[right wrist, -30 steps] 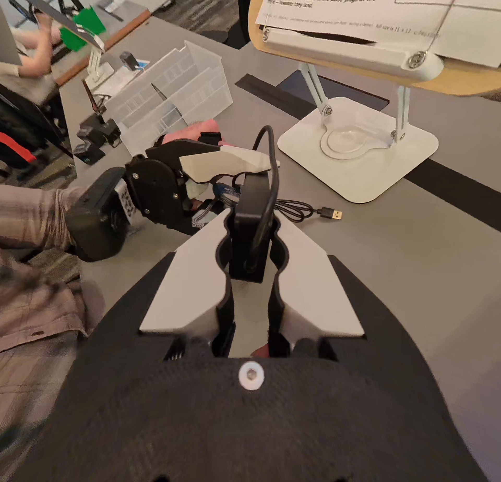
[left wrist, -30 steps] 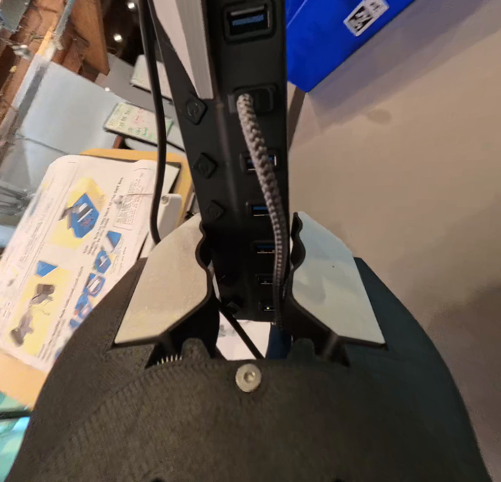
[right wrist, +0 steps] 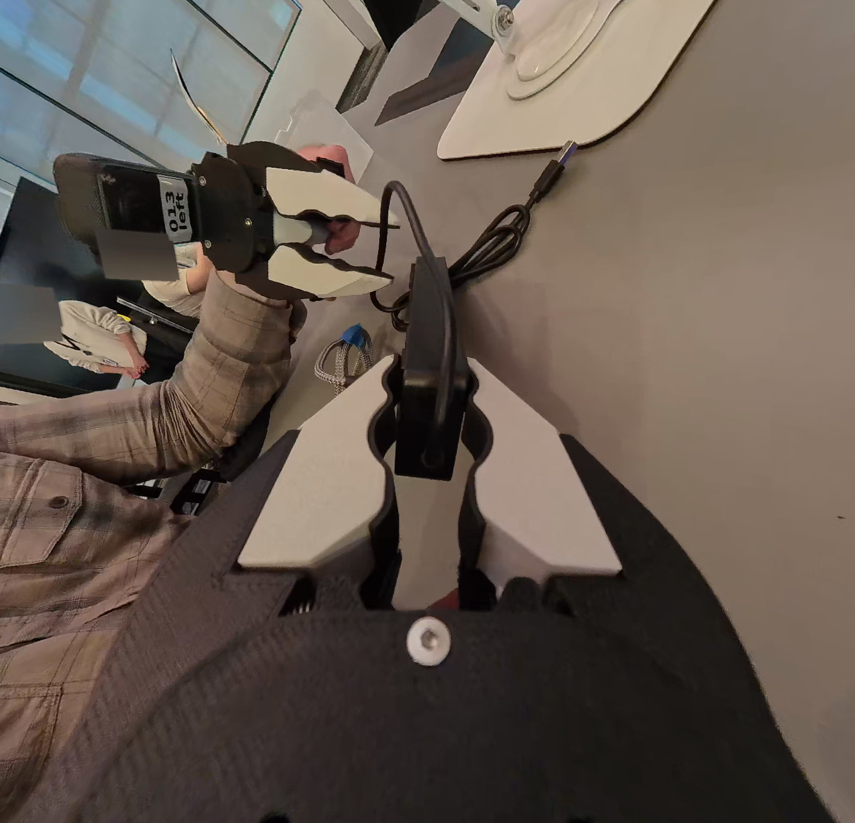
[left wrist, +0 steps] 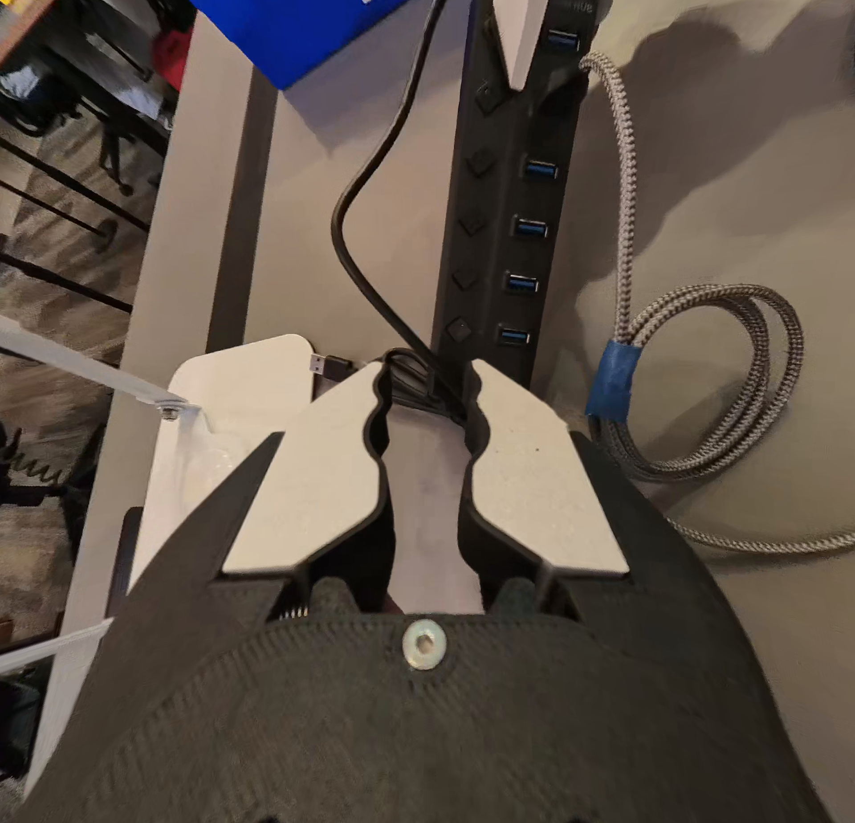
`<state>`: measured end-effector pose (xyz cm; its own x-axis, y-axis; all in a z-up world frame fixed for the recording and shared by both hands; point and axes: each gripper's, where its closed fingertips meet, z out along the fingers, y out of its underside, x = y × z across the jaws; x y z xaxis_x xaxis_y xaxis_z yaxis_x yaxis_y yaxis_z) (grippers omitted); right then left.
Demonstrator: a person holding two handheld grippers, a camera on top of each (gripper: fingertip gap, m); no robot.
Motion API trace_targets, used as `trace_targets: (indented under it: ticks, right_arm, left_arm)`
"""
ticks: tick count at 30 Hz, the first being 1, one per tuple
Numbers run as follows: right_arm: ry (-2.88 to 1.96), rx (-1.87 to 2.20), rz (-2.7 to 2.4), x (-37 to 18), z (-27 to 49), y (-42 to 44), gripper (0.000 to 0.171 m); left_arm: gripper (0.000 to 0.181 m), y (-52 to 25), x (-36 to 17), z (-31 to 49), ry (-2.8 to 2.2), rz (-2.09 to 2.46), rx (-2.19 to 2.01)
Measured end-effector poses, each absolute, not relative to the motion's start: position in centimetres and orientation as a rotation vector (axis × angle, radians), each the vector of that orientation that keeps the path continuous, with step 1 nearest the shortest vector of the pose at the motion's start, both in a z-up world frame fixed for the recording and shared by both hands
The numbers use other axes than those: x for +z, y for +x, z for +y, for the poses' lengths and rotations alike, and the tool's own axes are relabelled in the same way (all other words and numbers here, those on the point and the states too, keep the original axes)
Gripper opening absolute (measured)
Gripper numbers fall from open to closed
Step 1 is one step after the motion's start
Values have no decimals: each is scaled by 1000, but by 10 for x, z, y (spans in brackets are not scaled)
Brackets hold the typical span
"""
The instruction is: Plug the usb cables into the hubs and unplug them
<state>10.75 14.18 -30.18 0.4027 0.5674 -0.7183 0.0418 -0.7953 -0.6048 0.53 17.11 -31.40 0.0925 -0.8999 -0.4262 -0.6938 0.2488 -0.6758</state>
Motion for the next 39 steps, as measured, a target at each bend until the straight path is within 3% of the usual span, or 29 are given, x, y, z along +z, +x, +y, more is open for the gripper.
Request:
trace_targets:
  ticks: [5,21,34,39]
  right_arm:
    - [-2179,1357,-547,-312,138,108,22]
    - [-2172,871,-755,-339,142,122,39]
    - [-2168,535,-953,-349,141,128,19]
    - [-2146,510,-974,-348,141,129,17]
  left_arm:
    - [16,16,-327,172,-1482,1660,-267]
    - [12,31,-331,175,-1451,1612,-283]
    - [10,41,-340,174,-1490,1638,-245]
    - [44,23,-325,178,-1578,1658,-171]
